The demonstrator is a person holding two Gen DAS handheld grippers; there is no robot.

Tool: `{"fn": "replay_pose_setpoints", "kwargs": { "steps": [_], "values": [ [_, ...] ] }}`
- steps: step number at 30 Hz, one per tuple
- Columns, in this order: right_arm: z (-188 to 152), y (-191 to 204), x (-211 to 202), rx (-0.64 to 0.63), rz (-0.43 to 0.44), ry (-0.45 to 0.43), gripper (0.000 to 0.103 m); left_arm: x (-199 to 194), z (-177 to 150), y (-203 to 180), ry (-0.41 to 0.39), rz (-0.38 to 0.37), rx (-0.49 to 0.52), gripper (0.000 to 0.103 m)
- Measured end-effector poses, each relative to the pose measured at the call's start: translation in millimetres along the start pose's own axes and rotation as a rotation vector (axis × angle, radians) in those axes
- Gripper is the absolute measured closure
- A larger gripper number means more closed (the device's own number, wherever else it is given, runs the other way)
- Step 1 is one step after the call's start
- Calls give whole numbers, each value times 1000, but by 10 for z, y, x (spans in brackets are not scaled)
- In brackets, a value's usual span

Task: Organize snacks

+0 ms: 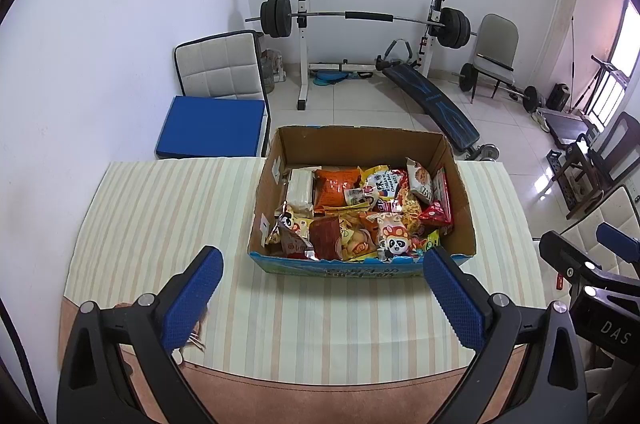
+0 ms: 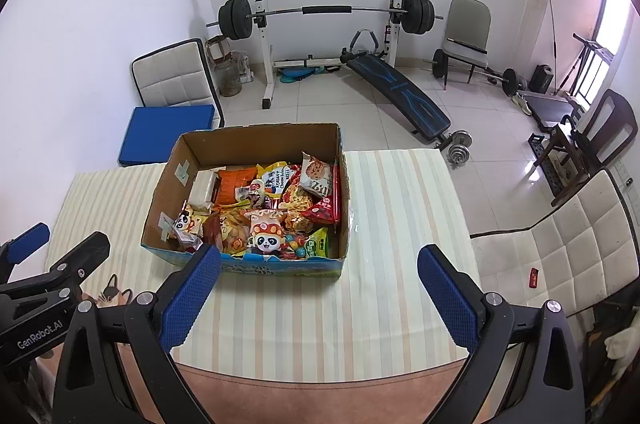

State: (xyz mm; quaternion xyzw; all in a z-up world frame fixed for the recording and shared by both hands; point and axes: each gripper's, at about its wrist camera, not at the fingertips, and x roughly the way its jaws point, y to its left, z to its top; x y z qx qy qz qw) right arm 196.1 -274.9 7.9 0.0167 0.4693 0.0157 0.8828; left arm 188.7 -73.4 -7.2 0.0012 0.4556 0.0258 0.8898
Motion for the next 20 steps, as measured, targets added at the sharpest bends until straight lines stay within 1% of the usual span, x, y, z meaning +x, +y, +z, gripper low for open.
{"fn": "replay_pose_setpoints", "kwargs": {
  "steps": [20],
  "values": [
    [8,8,-27,2,-2,-3,2,-25,-16,-7,-12,1,0,0]
  ]
}}
